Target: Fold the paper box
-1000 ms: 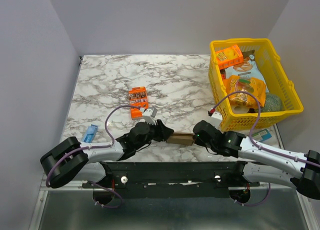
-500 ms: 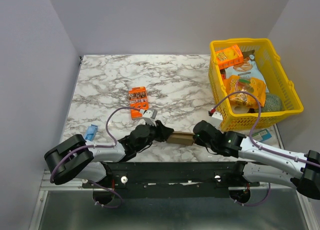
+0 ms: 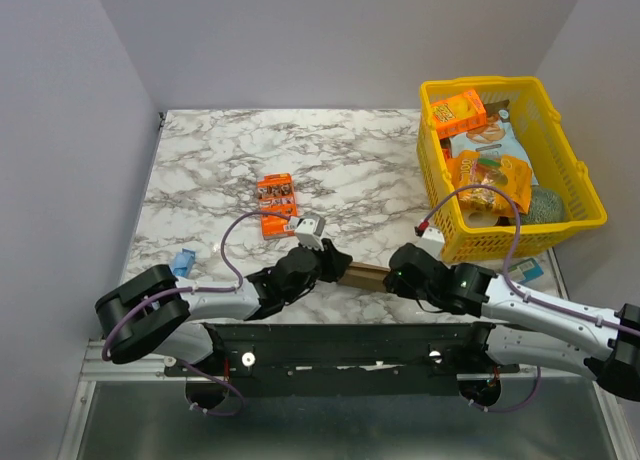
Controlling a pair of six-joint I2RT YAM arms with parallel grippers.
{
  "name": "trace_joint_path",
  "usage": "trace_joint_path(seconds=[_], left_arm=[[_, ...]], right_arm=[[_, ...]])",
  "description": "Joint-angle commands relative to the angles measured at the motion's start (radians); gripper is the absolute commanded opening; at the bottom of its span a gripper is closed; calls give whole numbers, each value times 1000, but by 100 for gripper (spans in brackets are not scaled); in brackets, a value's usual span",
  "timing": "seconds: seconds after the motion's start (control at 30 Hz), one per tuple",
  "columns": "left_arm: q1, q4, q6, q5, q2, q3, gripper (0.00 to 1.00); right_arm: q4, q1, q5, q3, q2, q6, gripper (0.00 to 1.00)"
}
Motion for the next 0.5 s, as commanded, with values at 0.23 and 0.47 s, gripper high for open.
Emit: trace_joint_path(seconds=[0.23, 0.47], left_arm=[[-33, -344, 12, -24, 92, -15, 29], [-45, -354, 9, -40, 86, -15, 29]], right_arm=[[-21, 11, -71, 1, -83, -58, 60], [8, 8, -60, -18, -158, 109, 64]])
